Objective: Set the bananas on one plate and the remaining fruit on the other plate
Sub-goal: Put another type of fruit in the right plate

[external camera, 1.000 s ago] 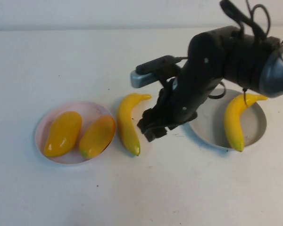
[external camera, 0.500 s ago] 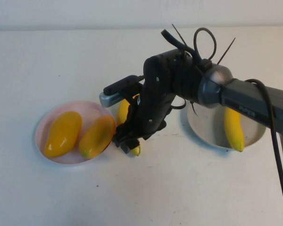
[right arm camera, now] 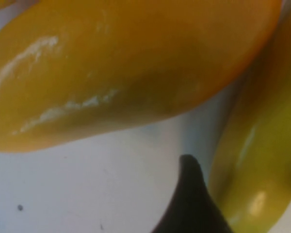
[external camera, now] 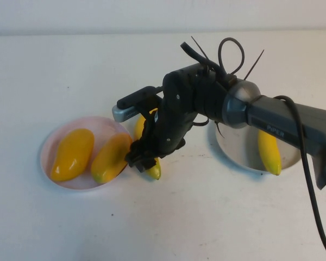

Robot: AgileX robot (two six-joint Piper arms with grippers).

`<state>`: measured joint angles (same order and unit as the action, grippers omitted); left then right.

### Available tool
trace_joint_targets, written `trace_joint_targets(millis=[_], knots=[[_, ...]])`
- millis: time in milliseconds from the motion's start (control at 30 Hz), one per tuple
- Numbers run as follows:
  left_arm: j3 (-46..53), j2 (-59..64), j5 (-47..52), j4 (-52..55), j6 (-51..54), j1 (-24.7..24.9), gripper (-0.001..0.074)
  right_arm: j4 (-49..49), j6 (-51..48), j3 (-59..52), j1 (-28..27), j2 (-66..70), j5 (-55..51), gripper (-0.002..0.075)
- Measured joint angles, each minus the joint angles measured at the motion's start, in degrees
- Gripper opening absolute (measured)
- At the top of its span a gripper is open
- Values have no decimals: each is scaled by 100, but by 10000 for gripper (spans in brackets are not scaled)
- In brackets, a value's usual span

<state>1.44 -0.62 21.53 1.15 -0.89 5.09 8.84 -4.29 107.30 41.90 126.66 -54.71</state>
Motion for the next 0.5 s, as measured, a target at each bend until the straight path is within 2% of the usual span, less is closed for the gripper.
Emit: trace_joint_targets(millis=[233, 400, 500], knots=[[0, 0, 0, 0, 0, 0, -4, -14, 363, -2, 0, 204, -45, 405], [0, 0, 0, 0, 0, 0, -4, -36, 595, -2, 0, 192, -93, 311], [0, 0, 0, 0, 0, 0, -4, -244, 834, -2, 0, 43, -275, 298]])
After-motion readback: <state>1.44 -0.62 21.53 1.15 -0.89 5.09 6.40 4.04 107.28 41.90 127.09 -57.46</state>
